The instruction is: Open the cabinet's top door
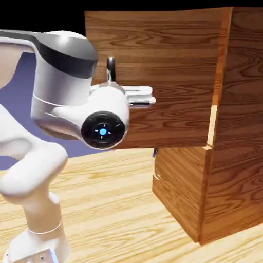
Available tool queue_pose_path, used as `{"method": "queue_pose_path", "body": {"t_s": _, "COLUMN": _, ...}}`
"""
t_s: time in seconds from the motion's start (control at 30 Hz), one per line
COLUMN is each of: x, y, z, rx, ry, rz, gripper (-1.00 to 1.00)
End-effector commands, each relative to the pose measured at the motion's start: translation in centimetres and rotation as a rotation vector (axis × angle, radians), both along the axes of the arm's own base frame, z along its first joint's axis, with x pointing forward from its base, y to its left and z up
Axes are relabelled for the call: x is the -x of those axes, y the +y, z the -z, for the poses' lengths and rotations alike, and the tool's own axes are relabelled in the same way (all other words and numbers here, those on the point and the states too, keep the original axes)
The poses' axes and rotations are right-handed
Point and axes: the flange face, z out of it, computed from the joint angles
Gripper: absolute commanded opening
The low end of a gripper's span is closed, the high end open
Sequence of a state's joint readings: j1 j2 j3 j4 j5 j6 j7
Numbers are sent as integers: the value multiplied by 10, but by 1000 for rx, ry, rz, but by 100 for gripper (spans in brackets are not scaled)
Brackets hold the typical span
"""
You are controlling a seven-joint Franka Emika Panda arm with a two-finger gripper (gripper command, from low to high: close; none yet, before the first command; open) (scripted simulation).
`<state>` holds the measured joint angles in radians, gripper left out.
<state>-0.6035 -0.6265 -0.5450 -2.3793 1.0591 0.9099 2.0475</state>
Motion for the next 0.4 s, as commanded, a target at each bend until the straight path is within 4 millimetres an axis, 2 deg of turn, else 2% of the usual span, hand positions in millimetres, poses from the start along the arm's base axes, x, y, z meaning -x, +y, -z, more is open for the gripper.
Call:
{"method": "queue_pose_path", "body": {"t_s": 0.0, "x": -1, "y": -8, "z": 0, "rx": 0, "ry": 0, "rz": -27, "gripper": -100}}
{"method": "queue_pose_path", "body": {"t_s": 0.23, "x": -16, "y": -58, "z": 0, "rx": 0, "ry": 0, "rz": -193, "gripper": -100}}
{"method": "queue_pose_path", "body": {"t_s": 0.33, "x": -22, "y": -72, "z": 0, "rx": 0, "ry": 0, "rz": -240, "gripper": -100}}
{"method": "queue_pose_path", "body": {"t_s": 0.37, "x": -22, "y": -72, "z": 0, "rx": 0, "ry": 0, "rz": -240, "gripper": 100}}
